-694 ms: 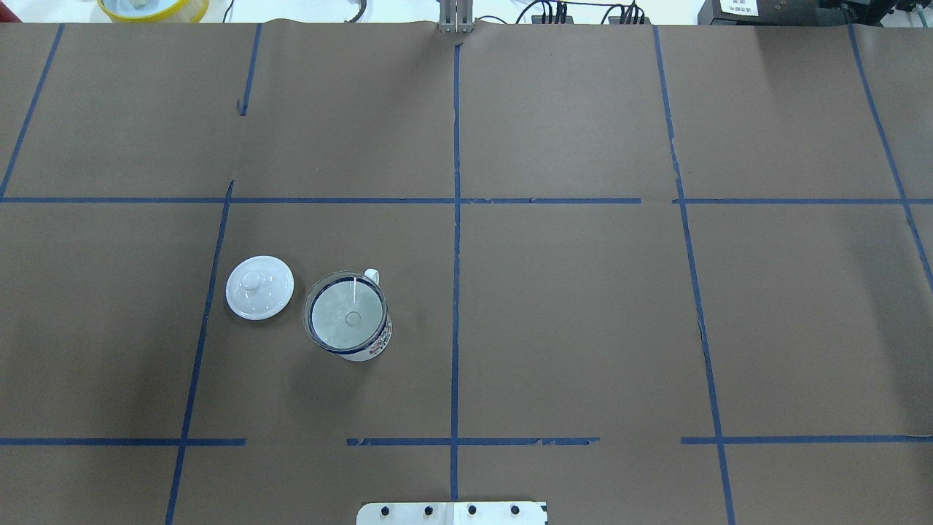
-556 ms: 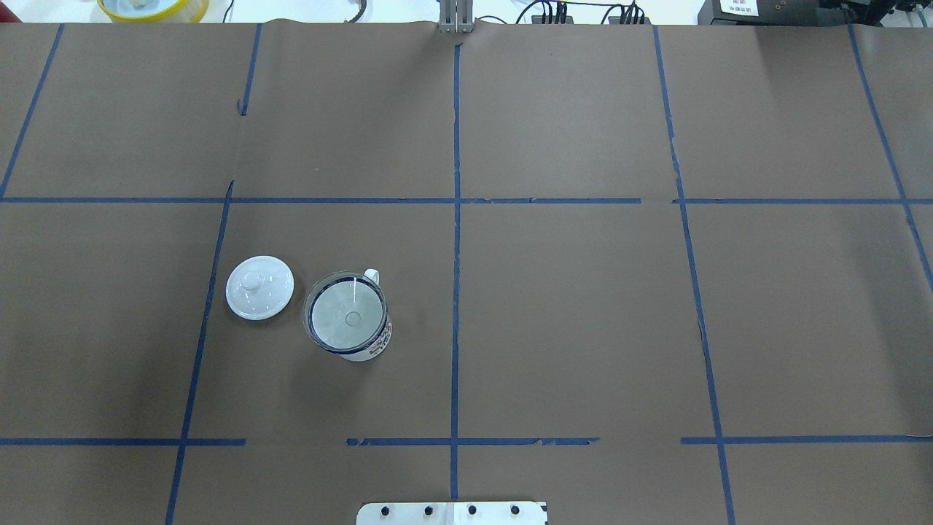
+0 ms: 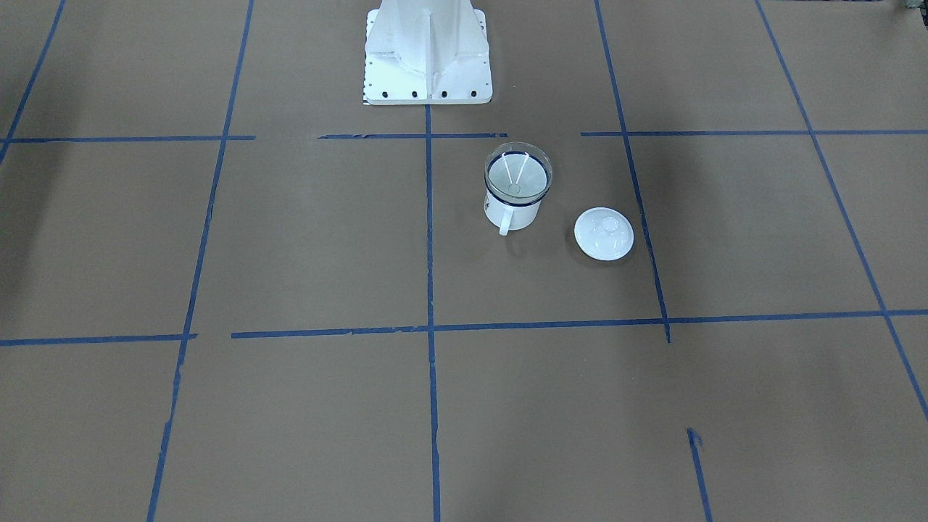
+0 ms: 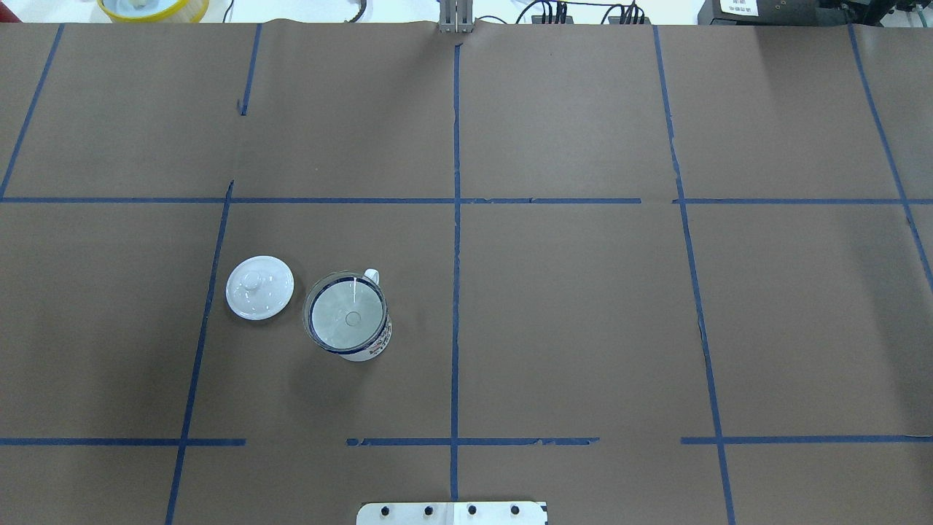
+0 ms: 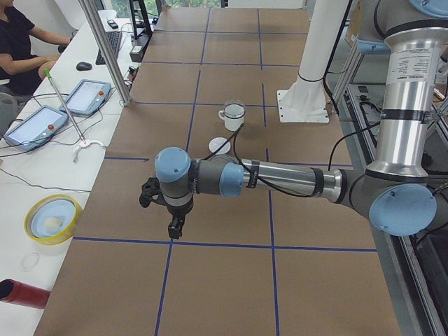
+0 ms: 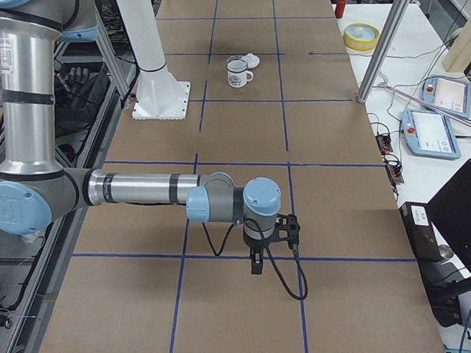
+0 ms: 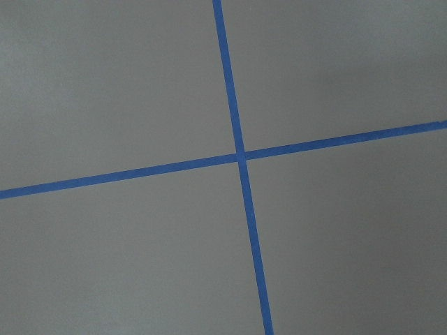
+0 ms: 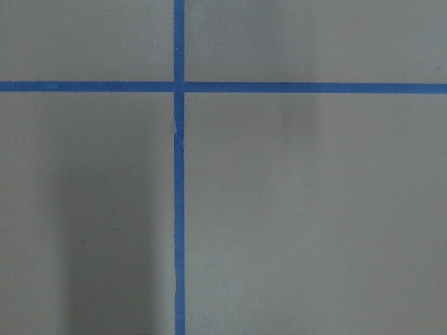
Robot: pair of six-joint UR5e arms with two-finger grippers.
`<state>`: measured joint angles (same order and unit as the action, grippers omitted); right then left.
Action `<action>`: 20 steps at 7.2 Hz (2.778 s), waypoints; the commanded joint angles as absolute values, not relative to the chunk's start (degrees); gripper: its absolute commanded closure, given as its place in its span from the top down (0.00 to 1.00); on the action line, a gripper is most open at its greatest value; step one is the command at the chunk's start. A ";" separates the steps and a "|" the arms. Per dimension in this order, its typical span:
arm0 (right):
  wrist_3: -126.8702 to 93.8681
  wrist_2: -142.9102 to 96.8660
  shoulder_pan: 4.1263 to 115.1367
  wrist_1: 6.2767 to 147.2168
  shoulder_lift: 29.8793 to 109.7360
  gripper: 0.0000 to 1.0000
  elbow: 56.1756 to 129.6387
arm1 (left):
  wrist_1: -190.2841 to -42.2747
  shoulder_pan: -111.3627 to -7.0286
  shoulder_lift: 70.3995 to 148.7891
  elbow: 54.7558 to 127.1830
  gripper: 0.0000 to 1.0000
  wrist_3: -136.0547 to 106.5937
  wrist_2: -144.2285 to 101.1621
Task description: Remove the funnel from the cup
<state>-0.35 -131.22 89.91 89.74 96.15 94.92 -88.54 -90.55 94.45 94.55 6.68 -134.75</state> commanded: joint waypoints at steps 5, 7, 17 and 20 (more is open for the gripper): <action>-0.35 -131.22 89.91 89.74 96.15 1.00 94.92 | -88.33 -72.12 107.56 110.62 1.00 -24.80 -132.64; -0.35 -131.22 89.91 89.74 96.15 1.00 94.92 | -87.72 -64.02 110.30 118.71 1.00 -34.94 -129.91; -0.35 -131.22 89.91 89.74 96.15 1.00 94.92 | -77.26 -31.03 130.43 116.01 1.00 -60.56 -103.10; -0.35 -131.22 89.91 89.74 96.15 1.00 94.92 | -71.82 -28.40 135.16 114.61 1.00 -63.88 -102.22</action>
